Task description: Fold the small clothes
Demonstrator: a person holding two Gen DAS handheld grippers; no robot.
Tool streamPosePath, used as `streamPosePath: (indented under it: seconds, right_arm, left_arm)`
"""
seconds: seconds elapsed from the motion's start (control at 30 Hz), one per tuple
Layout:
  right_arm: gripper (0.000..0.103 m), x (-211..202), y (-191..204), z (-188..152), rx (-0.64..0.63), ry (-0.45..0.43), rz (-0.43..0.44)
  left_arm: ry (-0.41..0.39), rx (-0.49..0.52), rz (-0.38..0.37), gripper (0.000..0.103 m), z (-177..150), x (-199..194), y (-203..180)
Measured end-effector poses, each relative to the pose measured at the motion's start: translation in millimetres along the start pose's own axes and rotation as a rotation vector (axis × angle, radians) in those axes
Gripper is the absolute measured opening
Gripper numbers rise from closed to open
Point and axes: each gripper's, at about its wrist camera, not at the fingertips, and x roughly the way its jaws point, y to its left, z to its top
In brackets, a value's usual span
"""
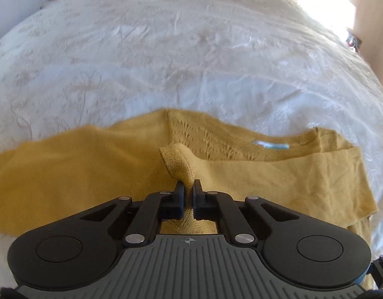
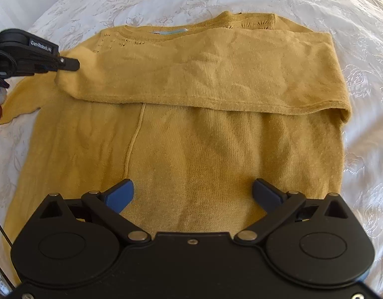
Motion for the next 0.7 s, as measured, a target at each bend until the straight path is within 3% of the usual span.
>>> streamPosePath:
  seconds: [0.1,0.17,0.43,0.6,0.7]
  right_arm:
    - [0.101,-7,0,1,0.009,-0.014,0.0]
    - [0.101,-14,-1,2,0.021,-0.032,0.003]
    - [0.101,-31,-17,20,0.04,-0.099,-0.013]
    - [0.102,-32,-32,46,0.048,-0.162,-0.042]
    - [0.102,-24,-44,68,0.057,-0.184,-0.051]
  left_arm:
    - [-0.1,0.018,0.023,0.006,9,-31,-2]
    - [-0.119,-0.009,0.064,0.006,11,-36,8]
    - [0.088,-0.046,0.08,0.012,-7,23,48]
    - [0.124,-0.097,0.097,0.039,-20,26,60]
    - [0.12,-0.141,0.059,0.064,-23,21,64]
